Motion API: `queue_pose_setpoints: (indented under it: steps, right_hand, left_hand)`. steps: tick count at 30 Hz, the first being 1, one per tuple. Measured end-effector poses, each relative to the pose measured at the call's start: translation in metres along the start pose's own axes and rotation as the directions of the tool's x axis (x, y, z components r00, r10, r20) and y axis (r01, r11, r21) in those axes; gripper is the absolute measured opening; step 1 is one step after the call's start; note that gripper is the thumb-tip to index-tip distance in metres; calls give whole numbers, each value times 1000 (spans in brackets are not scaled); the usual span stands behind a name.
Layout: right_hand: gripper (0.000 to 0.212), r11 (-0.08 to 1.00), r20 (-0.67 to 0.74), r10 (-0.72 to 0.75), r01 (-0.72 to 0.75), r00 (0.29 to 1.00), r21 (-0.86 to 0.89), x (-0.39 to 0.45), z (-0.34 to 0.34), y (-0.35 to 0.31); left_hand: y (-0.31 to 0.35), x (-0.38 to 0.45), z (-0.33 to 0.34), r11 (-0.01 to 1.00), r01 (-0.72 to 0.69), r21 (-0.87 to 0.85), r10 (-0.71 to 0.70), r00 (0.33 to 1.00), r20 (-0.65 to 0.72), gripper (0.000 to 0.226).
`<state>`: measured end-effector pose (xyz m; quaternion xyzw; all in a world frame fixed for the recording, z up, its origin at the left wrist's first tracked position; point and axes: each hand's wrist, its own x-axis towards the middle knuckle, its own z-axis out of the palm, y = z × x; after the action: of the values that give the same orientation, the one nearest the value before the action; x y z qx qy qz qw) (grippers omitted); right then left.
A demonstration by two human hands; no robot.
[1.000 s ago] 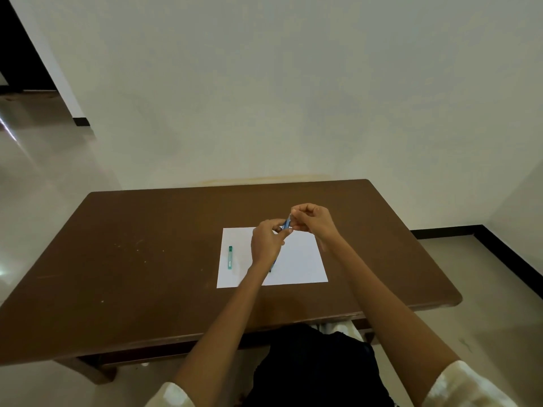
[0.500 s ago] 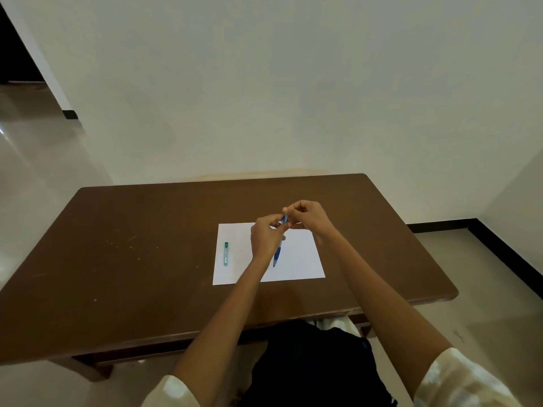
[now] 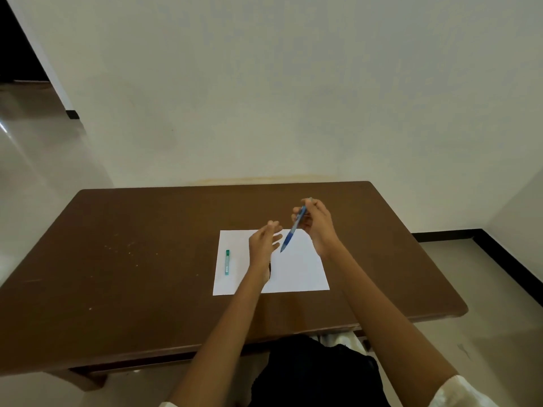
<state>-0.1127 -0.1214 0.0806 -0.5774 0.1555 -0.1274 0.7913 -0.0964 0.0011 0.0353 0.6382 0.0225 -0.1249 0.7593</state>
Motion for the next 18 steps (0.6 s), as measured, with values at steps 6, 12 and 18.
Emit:
queue_pose_setpoints:
  steps: [6, 12, 18]
  right_hand:
    - [45, 896, -16, 64, -50, 998, 441, 6, 10, -11]
    - [51, 884, 33, 56, -65, 998, 463, 15, 15, -12]
    - [49, 893, 44, 123, -130, 991, 431, 25, 7, 1]
  left_hand:
    - [-15, 1, -1, 836, 230, -498, -142, 968, 208, 55]
    - [-22, 1, 9, 641, 336, -690, -170, 939, 300, 63]
    - [-32, 5, 19, 570, 377, -730, -154, 922, 355, 67]
